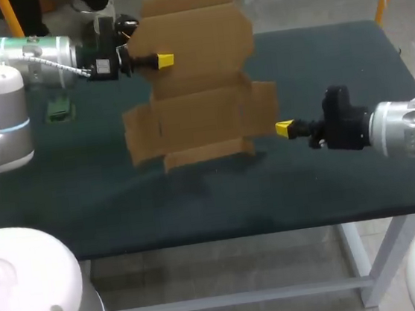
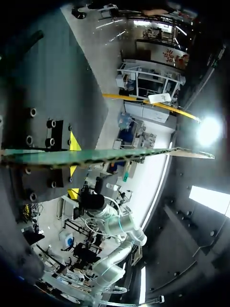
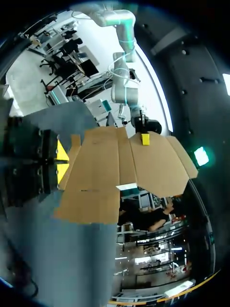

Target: Assemble the packaging by folding the flat box into shape, placing the metal phone stand inside, and closing the box properly

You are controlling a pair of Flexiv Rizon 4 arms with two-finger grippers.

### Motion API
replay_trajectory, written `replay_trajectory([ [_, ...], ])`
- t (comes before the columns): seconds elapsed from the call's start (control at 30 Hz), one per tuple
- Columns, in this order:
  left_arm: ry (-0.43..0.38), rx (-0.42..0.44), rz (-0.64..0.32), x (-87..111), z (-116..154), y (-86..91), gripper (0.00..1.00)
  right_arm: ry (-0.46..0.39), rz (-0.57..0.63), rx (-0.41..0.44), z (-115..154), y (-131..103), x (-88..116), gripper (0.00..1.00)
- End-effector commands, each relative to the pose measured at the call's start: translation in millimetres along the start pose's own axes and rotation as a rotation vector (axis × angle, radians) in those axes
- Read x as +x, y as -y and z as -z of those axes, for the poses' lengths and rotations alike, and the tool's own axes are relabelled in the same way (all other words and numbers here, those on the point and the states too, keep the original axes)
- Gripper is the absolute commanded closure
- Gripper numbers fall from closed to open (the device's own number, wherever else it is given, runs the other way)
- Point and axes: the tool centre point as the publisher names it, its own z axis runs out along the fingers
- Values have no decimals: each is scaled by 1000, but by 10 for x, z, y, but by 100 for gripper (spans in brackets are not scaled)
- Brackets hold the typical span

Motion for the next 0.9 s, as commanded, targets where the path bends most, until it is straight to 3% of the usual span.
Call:
replay_trajectory([
  [0.03, -26, 15, -4, -34, 32, -45, 100, 6, 0, 4, -28, 12, 13, 100],
  [0.33, -107, 26, -16, -127, 58, -77, 100, 25, -3, 15, -63, 28, 48, 100],
  [0.6, -161, 15, -41, -8, 85, 43, 100, 40, 1, 12, -87, 6, 79, 100],
  [0.9, -200, -8, -17, -49, 65, -11, 100, 42, 2, 16, -140, -15, 108, 100],
])
